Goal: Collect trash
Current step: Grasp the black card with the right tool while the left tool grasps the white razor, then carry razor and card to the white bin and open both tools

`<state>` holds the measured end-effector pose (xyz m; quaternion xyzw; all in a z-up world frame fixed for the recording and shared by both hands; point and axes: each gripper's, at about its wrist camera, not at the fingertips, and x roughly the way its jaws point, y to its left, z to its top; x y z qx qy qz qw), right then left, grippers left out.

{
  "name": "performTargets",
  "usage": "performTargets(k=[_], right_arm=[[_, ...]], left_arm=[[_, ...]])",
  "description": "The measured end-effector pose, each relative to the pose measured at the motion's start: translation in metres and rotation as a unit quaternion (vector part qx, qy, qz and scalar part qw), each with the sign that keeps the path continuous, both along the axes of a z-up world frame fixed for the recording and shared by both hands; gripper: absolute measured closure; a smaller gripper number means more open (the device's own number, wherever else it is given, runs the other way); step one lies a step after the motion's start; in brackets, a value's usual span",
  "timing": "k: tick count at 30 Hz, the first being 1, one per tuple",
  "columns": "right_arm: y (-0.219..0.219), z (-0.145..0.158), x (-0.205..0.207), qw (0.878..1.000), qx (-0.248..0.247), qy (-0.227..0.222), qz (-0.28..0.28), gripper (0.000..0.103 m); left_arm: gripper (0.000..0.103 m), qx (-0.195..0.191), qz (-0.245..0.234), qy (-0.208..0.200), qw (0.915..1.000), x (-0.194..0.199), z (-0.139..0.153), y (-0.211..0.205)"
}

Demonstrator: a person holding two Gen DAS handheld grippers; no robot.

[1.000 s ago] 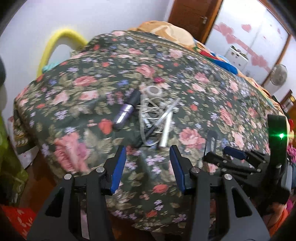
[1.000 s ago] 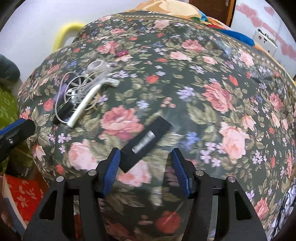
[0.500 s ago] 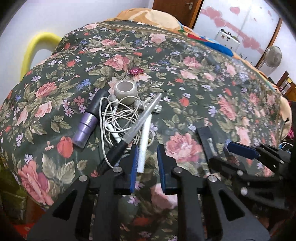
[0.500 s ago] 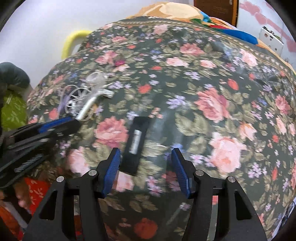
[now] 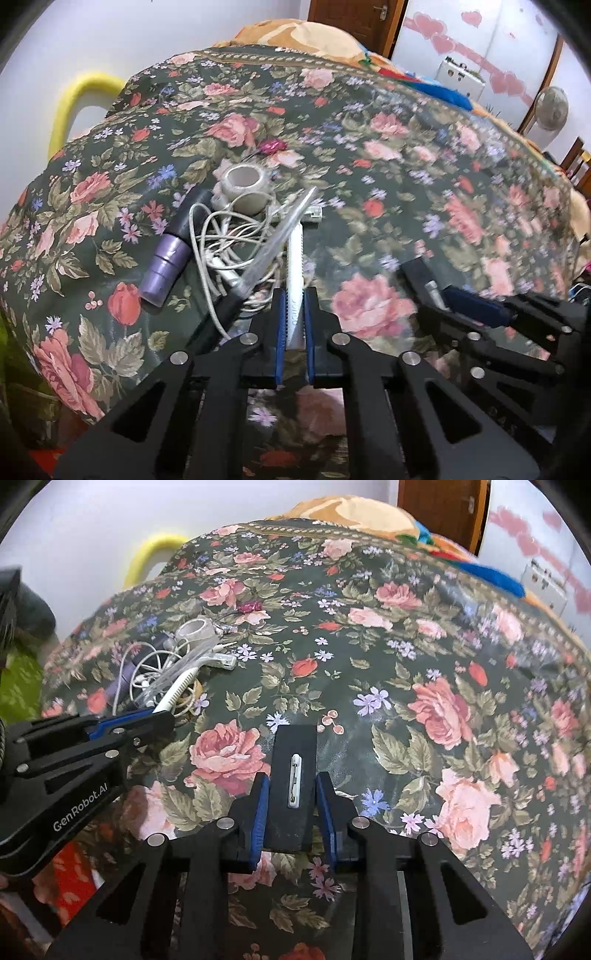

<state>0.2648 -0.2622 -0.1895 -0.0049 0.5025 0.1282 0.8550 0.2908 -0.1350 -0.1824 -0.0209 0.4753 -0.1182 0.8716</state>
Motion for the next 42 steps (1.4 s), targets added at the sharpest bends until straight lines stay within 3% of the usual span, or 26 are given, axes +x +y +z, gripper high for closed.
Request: performTargets(k=[8, 21, 33, 42], right_arm=[[-0.025, 0.019, -0.004, 0.999, 0.027, -0.004, -0.029, 0.08], [-0.028, 0.09, -0.027, 0.997, 0.033, -0.065, -0.03, 0.08], [0.02, 0.143, -0.066, 0.993, 0.052, -0.103, 0.015, 0.08], [0.084, 0.158, -0.101, 0.989, 0.058, -0.11, 0.076, 0.08]], left_arm=[[0.095, -0.018, -0.012, -0.026, 0.9994, -0.011, 0.034, -0.016], [0.095, -0.035, -0.008, -0.065, 0.9972, -0.055, 0.094, -0.012], [0.095, -0.02, 0.046, -0.092, 0.9945, -0.119, 0.134, 0.046], [0.095, 0.002, 0.102, -0.086, 0.991, -0.171, 0.134, 0.11]])
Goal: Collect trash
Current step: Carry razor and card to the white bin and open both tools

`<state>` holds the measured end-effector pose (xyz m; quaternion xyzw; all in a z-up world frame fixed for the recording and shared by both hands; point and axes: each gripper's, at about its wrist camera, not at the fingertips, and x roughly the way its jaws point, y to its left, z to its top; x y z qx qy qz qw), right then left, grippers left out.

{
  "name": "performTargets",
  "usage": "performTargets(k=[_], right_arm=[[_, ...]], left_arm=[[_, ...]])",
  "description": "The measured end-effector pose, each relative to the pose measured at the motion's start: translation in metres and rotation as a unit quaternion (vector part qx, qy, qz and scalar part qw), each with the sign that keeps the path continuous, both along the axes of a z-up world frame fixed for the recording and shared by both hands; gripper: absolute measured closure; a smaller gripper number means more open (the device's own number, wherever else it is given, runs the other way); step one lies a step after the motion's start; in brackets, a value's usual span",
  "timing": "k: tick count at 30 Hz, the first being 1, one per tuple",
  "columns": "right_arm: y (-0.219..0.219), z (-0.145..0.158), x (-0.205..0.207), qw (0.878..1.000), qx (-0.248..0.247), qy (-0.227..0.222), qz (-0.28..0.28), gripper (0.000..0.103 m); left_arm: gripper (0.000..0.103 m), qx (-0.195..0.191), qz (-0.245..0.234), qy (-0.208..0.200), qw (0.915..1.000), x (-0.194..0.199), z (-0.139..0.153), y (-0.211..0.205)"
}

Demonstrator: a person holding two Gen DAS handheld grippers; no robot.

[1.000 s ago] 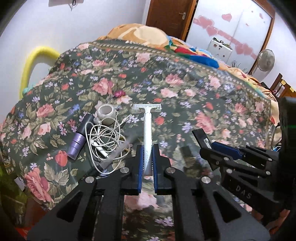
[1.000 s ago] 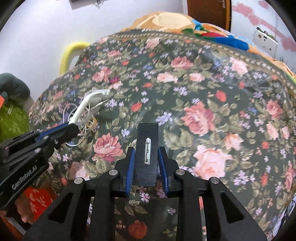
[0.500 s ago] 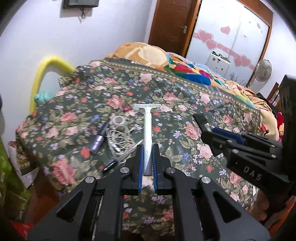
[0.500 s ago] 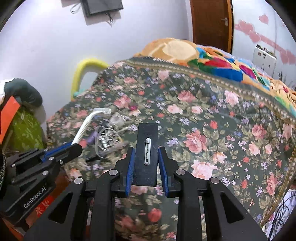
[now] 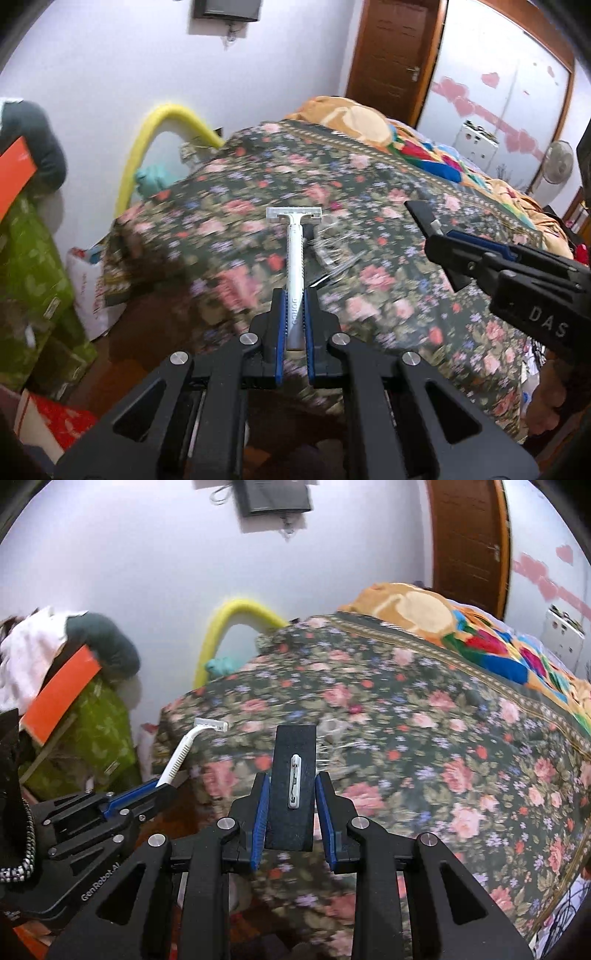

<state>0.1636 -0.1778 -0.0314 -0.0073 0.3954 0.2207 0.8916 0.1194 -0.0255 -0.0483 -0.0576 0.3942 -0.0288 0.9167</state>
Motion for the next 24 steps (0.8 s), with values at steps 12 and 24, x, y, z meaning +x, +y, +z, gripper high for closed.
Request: performTargets(k=[12, 24], right_arm=[[0.088, -0.016, -0.039, 0.996, -0.021, 0.015, 0.08, 0.08], [0.165, -0.067, -0.062, 0.984, -0.064, 0.07, 0.151, 0.08]], left_arm=[[0.095, 0.002, 0.066, 0.035, 0.9972, -0.061, -0.029, 0.078], [0.095, -0.025, 0.106, 0.117, 0.9871, -0.085, -0.094, 0.134]])
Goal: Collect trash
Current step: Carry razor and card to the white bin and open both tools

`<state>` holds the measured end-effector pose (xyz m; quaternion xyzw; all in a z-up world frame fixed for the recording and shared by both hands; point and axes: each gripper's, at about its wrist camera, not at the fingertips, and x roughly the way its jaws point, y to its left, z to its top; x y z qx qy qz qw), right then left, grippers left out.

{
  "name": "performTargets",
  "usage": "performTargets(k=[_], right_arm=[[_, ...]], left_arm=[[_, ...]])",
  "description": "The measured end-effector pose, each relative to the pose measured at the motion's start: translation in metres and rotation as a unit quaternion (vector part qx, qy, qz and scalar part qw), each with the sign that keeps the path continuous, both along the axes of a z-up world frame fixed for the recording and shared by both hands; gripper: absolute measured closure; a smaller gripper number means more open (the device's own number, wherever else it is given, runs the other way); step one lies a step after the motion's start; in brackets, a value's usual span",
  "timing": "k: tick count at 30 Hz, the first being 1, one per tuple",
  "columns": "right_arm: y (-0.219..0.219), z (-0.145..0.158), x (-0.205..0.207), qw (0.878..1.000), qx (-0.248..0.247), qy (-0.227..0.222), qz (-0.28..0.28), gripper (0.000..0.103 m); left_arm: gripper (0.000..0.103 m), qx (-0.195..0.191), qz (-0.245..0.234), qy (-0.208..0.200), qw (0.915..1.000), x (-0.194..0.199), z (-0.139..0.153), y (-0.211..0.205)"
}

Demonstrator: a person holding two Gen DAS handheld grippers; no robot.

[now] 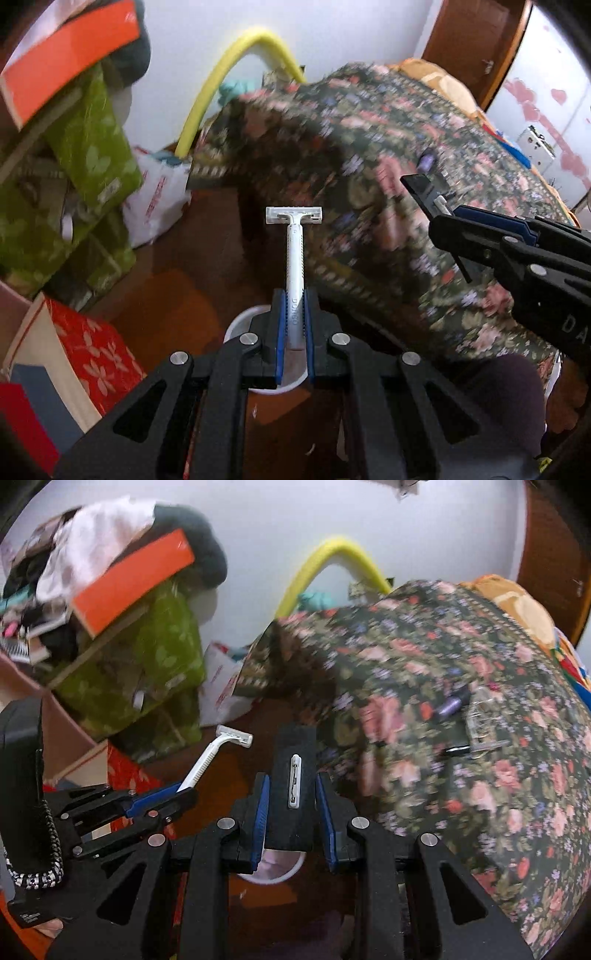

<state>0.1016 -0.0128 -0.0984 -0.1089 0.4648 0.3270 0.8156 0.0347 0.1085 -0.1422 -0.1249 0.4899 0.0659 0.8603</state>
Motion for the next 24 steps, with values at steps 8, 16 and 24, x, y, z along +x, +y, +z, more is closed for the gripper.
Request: performTargets(k=[8, 16, 24], right_arm=[[0.032, -0.048, 0.0, 0.997, -0.032, 0.062, 0.03, 0.08], [0.047, -0.083, 0.014, 0.991, -0.054, 0.119, 0.039, 0.08], [0.055, -0.085, 0.019, 0.989, -0.052, 0.127, 0.052, 0.076]], left_arm=[[0.095, -0.026, 0.016, 0.055, 0.998, -0.005, -0.05, 0.022], [0.095, -0.056, 0.023, 0.093, 0.9938, 0.0, -0.086, 0.033], [0.086, -0.053, 0.031, 0.094, 0.9937, 0.011, -0.088, 0.037]])
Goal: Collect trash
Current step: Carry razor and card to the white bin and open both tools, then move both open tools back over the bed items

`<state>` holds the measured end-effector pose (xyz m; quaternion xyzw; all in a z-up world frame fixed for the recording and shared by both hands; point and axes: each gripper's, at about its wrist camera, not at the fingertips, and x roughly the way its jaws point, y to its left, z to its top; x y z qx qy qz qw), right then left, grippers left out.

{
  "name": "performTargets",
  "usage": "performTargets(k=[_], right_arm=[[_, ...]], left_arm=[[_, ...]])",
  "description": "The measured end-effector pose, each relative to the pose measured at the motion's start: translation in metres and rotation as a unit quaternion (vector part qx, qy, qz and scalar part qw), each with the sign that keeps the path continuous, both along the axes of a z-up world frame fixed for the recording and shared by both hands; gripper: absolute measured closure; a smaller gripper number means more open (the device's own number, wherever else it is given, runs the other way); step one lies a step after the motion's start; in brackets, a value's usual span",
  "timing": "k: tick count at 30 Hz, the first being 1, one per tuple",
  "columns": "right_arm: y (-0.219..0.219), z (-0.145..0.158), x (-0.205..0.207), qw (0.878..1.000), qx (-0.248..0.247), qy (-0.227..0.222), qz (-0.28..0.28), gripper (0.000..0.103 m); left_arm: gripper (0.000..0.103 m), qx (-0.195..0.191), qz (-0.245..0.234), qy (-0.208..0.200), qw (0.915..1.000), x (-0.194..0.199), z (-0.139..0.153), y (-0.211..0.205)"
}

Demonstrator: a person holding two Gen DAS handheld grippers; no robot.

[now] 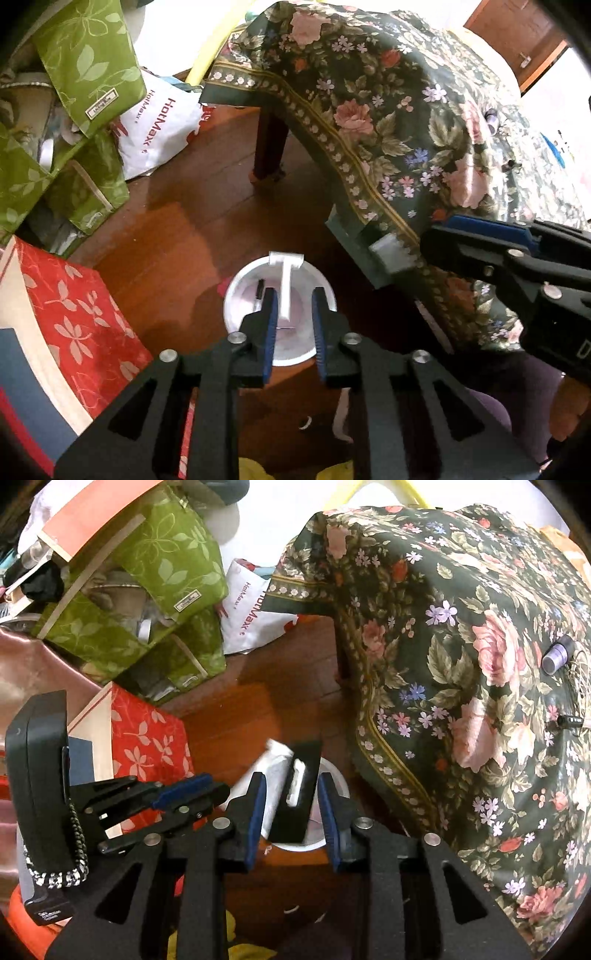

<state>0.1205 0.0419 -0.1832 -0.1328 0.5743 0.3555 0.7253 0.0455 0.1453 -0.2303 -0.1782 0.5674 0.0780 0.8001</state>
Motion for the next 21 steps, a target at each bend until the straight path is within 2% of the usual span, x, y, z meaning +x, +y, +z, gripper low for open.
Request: performTargets(k=[5, 9, 21], right_arm=[[-0.006, 0.0, 0.001, 1.0, -0.003, 0.003, -0.001, 0.075], [-0.013, 0.009, -0.004, 1.0, -0.002, -0.014, 0.001, 0.075], [-0.051, 0.064, -0.001, 0.995, 0.033, -0.087, -0.033, 0.075]], left_arm=[[0.086, 0.01, -0.001, -0.002, 0.9999, -0.003, 0.004, -0.001], [0.086, 0.019, -0.002, -0.014, 0.9997, -0.007, 0.016, -0.003], [0.086, 0.054, -0.011, -0.086, 0.9948, -0.009, 0.085, -0.021]])
